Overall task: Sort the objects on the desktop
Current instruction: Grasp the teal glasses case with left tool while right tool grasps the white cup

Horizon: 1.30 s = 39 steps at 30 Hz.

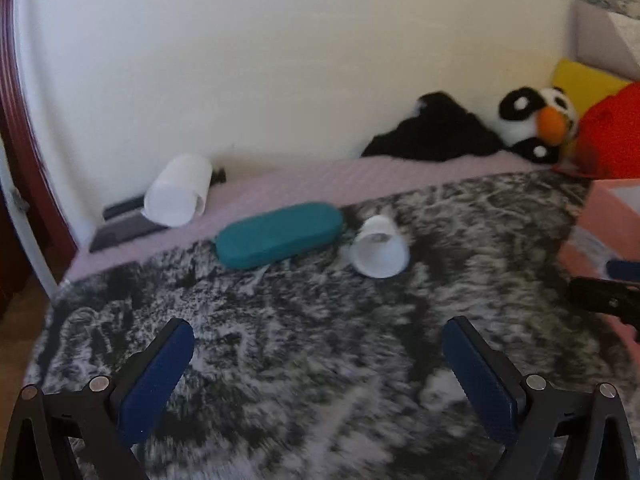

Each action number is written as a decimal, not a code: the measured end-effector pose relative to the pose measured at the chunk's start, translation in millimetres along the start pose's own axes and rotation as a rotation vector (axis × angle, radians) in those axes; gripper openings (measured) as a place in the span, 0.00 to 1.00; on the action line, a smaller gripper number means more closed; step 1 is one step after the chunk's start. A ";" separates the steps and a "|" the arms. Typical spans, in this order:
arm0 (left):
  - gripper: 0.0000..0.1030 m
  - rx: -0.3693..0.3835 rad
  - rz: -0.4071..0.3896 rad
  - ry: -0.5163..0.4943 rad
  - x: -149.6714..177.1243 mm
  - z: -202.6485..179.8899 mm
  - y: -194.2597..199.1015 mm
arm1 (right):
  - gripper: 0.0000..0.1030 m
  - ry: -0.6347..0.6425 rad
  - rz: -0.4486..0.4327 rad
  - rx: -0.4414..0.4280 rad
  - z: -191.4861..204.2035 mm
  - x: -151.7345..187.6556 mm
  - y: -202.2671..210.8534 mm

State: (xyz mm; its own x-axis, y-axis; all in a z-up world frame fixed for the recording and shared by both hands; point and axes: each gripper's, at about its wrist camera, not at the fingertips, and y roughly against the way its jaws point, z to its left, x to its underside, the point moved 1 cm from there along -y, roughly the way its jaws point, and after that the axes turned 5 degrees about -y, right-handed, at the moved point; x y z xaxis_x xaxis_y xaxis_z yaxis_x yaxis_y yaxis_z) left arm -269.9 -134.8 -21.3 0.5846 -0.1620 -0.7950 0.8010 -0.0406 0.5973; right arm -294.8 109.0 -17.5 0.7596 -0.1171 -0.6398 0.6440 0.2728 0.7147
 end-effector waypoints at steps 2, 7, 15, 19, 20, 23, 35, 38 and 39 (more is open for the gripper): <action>0.99 0.025 0.022 0.005 -3.4 16.2 -28.7 | 0.99 -0.095 0.054 -0.060 -0.1 -13.9 -42.1; 0.99 0.060 0.094 -0.091 -21.5 33.6 -105.8 | 0.99 -0.368 0.142 -0.253 0.0 -52.7 -129.3; 0.99 0.054 0.229 -0.397 -37.1 26.4 -221.9 | 1.00 -0.396 0.239 -0.232 37.3 -85.9 -236.7; 0.99 0.108 0.282 -0.504 -54.1 16.1 -258.6 | 0.59 -0.234 0.163 -0.146 51.6 -83.3 -244.9; 0.99 0.139 0.316 -0.500 -58.8 15.6 -267.0 | 0.58 -0.222 0.153 -0.154 49.6 -81.1 -241.9; 0.86 0.180 0.386 -0.430 -69.0 18.5 -273.4 | 0.57 -0.189 0.125 -0.180 43.6 -74.5 -232.7; 0.62 0.253 0.342 -0.022 -10.6 11.5 -120.3 | 0.58 -0.251 0.104 -0.233 -2.8 -24.8 -121.7; 0.42 0.282 0.307 0.030 6.4 -3.5 -66.7 | 0.58 -0.260 0.093 -0.247 -4.9 -2.6 -74.7; 0.41 0.285 0.293 0.034 10.9 -10.3 -48.8 | 0.58 -0.259 0.090 -0.250 -4.4 3.6 -59.7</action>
State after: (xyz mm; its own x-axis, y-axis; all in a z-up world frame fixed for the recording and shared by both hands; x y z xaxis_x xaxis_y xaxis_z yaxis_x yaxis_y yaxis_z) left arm -301.3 -124.4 -60.3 0.7901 -0.1751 -0.5875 0.5354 -0.2697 0.8004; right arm -330.9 96.5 -63.7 0.8308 -0.3113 -0.4613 0.5555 0.5141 0.6535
